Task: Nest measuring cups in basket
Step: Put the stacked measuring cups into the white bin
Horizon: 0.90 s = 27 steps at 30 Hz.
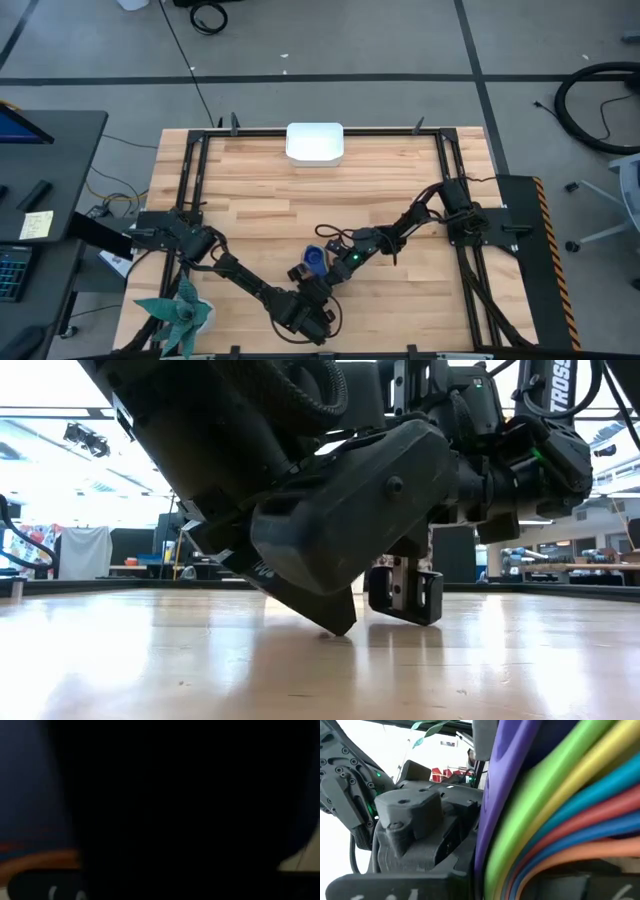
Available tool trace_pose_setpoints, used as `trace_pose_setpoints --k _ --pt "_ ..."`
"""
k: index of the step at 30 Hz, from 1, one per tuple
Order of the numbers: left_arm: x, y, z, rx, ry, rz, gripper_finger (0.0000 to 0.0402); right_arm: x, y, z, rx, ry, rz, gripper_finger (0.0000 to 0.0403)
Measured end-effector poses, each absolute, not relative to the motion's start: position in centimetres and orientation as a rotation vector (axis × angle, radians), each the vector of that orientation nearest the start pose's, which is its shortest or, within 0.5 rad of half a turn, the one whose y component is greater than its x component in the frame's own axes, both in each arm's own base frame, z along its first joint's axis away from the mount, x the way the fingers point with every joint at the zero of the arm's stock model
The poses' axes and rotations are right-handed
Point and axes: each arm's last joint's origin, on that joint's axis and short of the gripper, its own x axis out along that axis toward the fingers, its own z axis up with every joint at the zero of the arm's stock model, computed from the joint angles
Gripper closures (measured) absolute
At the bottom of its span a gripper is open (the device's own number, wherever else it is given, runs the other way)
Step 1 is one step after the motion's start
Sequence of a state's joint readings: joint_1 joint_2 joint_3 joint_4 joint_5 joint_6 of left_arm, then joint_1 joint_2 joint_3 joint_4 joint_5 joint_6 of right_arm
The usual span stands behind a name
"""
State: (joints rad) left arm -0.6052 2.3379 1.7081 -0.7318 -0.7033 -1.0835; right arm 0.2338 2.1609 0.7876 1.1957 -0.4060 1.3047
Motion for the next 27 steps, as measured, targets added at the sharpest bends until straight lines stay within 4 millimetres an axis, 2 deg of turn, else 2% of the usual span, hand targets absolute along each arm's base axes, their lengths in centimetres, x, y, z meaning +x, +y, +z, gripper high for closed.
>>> trace_pose_setpoints --k 6,16,21,27 --pt "36.8 -25.3 12.3 -0.169 0.902 0.612 0.0308 35.6 8.9 7.8 1.254 0.563 0.430 0.0310" --pt "34.1 -27.7 14.9 -0.307 0.918 0.583 0.0308 35.8 7.6 7.9 1.201 0.541 0.471 0.0310" --pt "32.4 -27.6 15.7 -0.343 0.929 0.691 0.0308 36.0 6.7 8.2 1.182 0.515 0.477 0.0310" --pt "30.2 -26.2 18.2 -0.335 0.863 0.873 0.0308 36.1 5.1 9.2 1.125 0.497 0.435 0.0310"
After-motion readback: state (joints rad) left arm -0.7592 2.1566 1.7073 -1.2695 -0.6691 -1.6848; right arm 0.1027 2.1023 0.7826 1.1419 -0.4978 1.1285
